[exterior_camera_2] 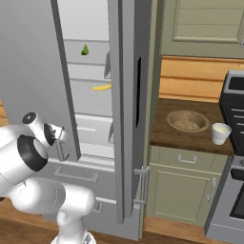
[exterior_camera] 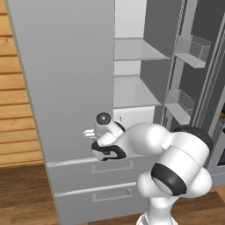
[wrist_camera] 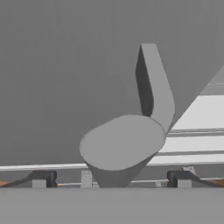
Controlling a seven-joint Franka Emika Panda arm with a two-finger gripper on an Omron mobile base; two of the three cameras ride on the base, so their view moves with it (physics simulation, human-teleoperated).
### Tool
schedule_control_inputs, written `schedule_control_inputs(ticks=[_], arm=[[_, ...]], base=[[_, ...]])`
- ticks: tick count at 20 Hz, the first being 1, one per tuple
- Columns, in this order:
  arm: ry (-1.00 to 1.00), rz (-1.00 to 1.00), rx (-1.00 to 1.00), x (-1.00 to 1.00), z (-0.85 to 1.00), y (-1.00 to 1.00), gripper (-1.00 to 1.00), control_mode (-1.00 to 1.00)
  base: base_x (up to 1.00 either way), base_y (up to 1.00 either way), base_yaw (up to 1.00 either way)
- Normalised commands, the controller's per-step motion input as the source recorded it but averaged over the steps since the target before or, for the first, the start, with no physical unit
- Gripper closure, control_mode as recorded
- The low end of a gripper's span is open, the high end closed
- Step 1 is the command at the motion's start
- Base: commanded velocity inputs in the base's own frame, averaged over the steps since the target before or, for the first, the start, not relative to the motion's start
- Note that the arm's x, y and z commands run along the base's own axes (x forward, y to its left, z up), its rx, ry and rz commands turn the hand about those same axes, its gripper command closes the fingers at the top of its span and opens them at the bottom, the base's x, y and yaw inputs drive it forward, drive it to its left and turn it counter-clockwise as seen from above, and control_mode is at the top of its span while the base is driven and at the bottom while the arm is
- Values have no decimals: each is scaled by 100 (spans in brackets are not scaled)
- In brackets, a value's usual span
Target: Grab a lemon wedge from the fridge and one ice cube from the ice bowl, and put them in the glass of lemonade.
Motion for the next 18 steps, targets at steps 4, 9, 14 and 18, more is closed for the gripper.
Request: schedule_control_inputs(ticks=[4,9,14,18], arm=[[-3,0,1,21,-16,0,-100,-100],[0,0,0,28,0,0,100,-100],[1,0,0,12,0,1,100,-100],[5,5,0,2,1,31,100,-100]], base=[[0,0,0],[0,0,0],[0,0,0],[0,0,0]])
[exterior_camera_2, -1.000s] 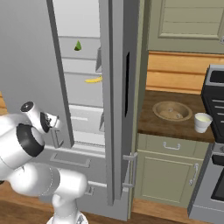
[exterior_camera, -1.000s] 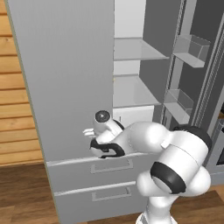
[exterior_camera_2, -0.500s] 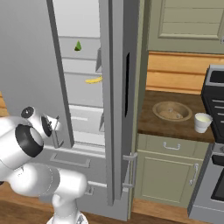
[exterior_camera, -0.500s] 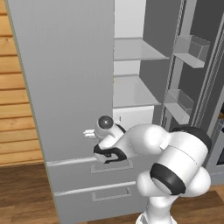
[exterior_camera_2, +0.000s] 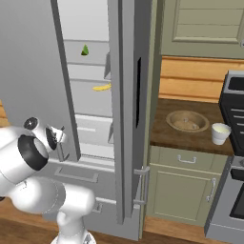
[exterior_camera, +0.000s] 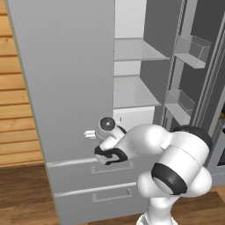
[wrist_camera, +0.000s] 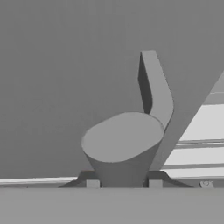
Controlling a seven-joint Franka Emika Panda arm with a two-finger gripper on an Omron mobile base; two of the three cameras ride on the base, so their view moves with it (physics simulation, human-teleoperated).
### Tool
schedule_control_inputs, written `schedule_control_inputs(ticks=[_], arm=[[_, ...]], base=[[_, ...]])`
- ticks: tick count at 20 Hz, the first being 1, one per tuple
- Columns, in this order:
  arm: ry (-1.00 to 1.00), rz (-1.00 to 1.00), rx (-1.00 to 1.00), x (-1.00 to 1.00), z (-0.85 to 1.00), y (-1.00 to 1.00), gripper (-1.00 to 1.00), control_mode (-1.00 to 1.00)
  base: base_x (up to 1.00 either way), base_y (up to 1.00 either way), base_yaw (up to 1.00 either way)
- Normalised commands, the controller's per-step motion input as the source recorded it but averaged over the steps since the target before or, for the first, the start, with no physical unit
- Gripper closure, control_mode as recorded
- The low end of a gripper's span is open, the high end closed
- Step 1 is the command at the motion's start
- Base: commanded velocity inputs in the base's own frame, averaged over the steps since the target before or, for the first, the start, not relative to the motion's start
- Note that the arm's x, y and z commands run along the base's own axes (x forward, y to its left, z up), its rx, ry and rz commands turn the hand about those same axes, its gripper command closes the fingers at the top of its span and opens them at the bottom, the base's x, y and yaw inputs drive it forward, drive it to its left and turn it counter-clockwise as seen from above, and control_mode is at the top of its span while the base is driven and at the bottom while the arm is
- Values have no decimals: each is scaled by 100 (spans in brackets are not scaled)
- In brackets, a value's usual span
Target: Grab a lemon wedge from the fridge and one ice cube from the ice bowl, and put them in the glass of lemonade.
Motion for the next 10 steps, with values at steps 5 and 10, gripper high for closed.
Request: schedule_control_inputs(ticks=[5,10], arm=[[1,25,0,-8,9,79,100,-100],[0,30,0,-45,21,96,100,-100]], base=[[0,0,0],[0,0,0]])
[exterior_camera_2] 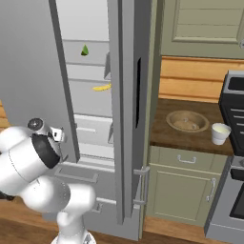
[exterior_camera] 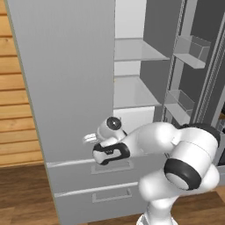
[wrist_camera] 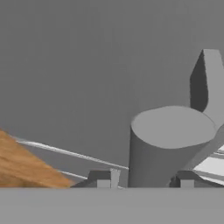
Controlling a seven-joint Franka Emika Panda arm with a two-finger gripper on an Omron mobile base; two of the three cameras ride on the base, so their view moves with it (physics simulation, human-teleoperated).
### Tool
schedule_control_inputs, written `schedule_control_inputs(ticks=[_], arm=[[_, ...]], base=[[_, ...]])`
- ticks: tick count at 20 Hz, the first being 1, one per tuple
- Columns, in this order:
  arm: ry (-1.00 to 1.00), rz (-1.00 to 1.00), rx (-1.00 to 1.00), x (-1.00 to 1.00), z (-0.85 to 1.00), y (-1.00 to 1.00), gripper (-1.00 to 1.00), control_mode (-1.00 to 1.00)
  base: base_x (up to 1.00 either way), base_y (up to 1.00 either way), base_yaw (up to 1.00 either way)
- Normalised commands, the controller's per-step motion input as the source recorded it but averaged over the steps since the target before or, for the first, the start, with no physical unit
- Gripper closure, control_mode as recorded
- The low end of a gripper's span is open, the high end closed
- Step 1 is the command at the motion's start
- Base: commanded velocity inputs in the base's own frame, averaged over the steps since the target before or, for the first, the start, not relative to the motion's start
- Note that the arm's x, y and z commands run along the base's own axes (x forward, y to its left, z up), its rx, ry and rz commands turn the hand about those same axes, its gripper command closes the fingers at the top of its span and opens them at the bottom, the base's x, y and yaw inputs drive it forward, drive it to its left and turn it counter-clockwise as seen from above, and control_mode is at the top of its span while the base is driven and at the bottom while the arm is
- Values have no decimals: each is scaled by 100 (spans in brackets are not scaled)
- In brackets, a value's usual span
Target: Grab a lemon wedge from the fridge and one ice cube from the ice bowl, and put them in the glass of lemonade.
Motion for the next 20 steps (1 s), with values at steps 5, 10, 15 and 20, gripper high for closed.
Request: schedule_control_inputs(ticks=[5,10,15,20], arm=[[0,27,-3,-82,45,97,100,-100],[1,23,-8,-100,65,97,100,-100],[7,18,-16,-100,89,88,100,-100],[6,12,-10,-100,69,37,100,-100]], base=[[0,0,0],[0,0,0],[0,0,0],[0,0,0]])
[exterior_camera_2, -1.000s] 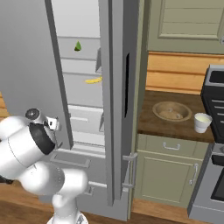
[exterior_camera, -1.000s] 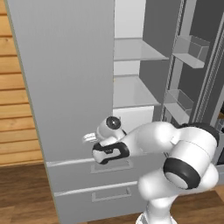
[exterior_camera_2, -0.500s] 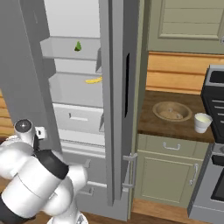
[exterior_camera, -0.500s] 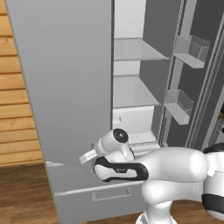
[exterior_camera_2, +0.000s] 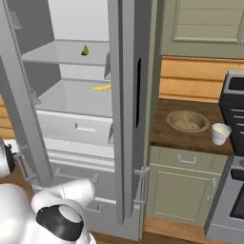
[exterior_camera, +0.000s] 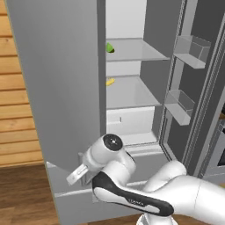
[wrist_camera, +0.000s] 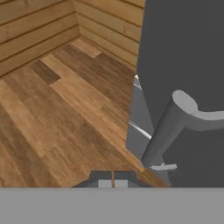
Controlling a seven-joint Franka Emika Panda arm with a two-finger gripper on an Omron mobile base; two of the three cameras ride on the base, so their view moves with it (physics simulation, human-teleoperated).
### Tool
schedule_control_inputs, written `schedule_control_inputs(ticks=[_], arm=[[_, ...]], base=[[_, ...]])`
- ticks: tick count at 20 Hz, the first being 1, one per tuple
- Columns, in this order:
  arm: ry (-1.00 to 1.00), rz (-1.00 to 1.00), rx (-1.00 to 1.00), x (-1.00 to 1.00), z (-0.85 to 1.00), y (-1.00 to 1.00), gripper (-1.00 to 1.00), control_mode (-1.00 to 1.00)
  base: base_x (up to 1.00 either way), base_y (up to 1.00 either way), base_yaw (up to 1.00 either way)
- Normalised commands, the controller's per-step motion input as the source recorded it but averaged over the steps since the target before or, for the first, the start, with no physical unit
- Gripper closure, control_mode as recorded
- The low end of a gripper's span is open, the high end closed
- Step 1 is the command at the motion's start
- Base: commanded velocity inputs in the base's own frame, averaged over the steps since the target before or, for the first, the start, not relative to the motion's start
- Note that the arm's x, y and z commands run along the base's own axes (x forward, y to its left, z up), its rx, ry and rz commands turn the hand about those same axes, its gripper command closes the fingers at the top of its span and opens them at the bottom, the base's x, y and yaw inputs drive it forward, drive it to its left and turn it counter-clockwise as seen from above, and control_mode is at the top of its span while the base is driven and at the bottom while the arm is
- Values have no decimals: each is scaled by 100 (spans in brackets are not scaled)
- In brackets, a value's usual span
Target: Grab a lemon wedge from the fridge and one ice cube from the ice bowl, and put them in the glass of lemonade.
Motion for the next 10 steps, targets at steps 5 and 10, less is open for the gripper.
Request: schedule_control_inputs(ticks=[5,10], arm=[[1,-2,0,-97,65,-23,100,-100],[0,-18,4,-89,81,-62,-100,-100]], base=[[0,0,0],[0,0,0]])
